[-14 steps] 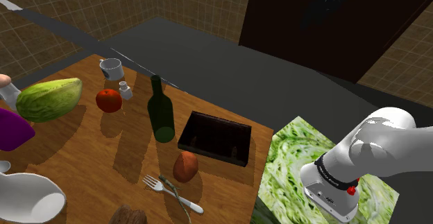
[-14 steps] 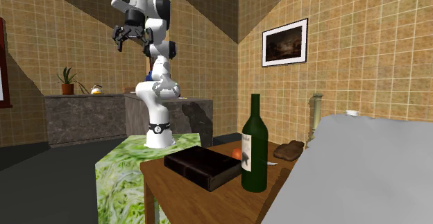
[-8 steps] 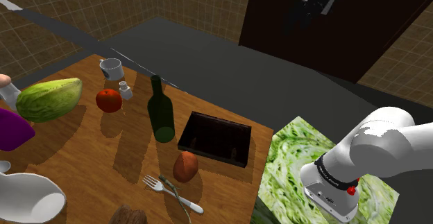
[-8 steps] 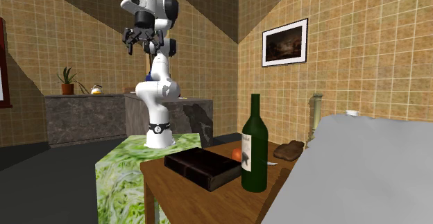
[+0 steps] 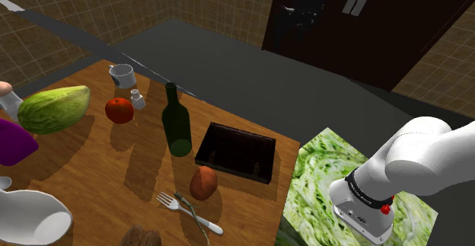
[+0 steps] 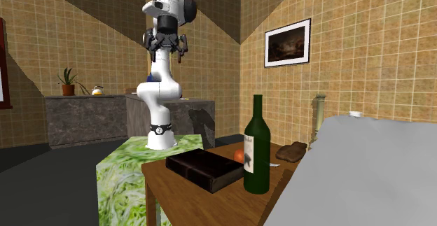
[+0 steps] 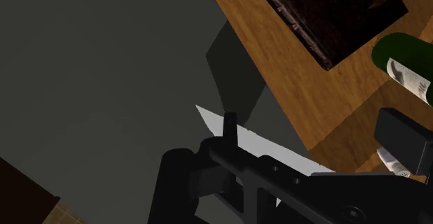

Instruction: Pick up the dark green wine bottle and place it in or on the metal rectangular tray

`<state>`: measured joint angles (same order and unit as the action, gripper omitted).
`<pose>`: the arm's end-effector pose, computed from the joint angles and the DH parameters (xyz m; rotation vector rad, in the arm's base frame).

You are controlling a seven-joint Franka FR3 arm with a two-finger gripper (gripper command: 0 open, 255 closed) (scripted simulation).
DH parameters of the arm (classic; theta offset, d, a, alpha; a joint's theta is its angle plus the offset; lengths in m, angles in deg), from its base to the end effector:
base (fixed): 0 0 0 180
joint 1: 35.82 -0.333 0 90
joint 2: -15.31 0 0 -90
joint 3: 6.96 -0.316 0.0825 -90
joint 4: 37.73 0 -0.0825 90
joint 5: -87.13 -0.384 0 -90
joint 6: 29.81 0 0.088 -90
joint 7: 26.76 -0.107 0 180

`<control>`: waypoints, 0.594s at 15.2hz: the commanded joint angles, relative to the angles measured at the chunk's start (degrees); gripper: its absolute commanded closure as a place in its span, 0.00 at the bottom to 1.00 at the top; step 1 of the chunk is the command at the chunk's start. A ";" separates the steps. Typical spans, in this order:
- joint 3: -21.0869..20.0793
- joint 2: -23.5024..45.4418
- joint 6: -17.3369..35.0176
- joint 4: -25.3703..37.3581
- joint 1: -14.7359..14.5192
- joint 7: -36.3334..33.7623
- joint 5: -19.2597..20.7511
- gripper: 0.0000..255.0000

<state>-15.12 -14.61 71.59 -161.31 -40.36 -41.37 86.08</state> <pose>0.3926 0.1024 0.6091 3.1115 -0.0777 0.2170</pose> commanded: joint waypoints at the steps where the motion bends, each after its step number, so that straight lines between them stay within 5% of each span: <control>1: -1.74 3.35 0.52 1.83 -0.43 -2.39 -0.65 0.00; 9: -8.24 18.40 1.29 12.42 -2.26 -12.10 -1.22 0.00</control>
<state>-22.55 1.51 73.11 -150.90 -42.39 -52.11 84.75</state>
